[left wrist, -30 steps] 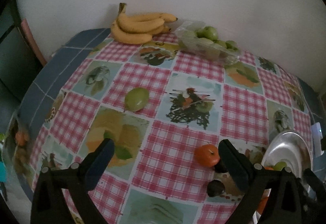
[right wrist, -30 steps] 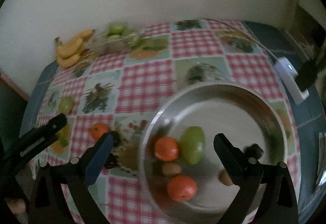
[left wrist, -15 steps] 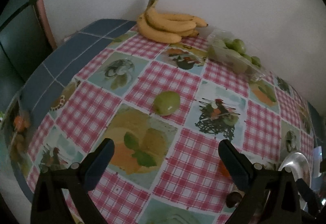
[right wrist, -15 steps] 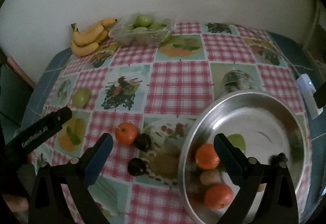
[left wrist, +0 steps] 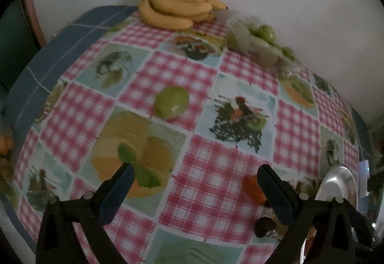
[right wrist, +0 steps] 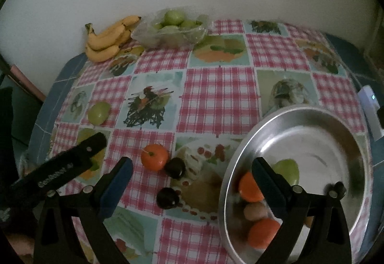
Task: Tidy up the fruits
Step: 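Move the left tool toward a tangerine while the right tool approaches a black plum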
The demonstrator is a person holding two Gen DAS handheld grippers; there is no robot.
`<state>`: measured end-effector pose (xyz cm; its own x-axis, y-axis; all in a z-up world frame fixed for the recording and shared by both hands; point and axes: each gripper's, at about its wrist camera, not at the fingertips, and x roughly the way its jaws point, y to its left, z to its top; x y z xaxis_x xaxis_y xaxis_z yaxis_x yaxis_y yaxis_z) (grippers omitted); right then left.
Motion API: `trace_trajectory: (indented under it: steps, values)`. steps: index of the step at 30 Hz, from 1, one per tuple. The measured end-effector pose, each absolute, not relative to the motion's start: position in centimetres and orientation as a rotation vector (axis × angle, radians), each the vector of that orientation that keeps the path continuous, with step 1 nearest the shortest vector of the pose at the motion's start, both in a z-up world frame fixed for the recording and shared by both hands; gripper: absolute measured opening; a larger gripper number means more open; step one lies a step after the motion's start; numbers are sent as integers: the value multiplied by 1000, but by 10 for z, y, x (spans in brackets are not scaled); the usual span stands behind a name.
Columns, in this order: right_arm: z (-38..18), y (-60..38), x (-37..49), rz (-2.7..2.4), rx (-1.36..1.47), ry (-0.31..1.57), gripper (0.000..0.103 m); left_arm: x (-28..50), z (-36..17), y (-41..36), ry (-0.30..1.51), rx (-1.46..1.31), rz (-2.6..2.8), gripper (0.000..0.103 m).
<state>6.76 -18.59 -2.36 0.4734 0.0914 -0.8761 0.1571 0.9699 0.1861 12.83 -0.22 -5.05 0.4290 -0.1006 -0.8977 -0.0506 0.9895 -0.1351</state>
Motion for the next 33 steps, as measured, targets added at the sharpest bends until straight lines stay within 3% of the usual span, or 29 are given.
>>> trace_trajectory:
  steps: [7, 11, 15, 24, 33]
  values:
    - [-22, -182, 64, 2, 253, 1086, 96, 127, -60, -1, 1190, -161, -26, 102]
    - [-25, -171, 65, 25, 208, 1114, 76, 125, -63, 2, 1211, -184, -35, 94]
    - [-32, -163, 66, 44, 192, 1137, 73, 125, -65, 2, 1227, -191, -38, 94]
    - [-49, -151, 69, 70, 155, 1206, 56, 127, -80, 4, 1283, -199, -20, 93]
    - [-70, -143, 70, 80, 125, 1272, 51, 128, -96, 3, 1331, -202, -6, 93]
